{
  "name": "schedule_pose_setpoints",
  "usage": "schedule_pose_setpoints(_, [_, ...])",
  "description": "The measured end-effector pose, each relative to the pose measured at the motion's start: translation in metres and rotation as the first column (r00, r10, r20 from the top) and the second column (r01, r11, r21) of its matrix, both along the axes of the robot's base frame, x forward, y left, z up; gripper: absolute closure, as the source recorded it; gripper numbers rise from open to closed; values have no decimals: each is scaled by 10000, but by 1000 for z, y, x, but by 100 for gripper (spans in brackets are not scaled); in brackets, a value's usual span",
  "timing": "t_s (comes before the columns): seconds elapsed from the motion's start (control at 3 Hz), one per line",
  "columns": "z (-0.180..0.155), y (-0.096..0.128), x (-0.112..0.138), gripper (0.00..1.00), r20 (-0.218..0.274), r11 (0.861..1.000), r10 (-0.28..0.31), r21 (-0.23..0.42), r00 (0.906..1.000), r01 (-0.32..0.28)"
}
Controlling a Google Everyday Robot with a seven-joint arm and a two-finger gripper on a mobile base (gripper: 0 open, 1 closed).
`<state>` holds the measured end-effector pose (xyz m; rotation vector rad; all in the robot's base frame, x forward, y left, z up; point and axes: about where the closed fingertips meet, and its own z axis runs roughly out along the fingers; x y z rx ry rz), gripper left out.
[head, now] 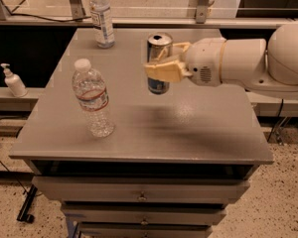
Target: Move redbull can near water bottle
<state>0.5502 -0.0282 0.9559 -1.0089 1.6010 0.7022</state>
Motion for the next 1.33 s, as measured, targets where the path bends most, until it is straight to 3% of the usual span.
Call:
schedule_pose_setpoints(0.33, [-1,31,-26,100,185,9973,733,-26,9971,-732])
schedule_pose_setpoints(1.0, [-13,61,-68,100,247,9818,1893,86,9816,-1895])
schedule_pose_setpoints(1.33, [-22,73,-77,100,191,9742,2240,232,9744,-2244])
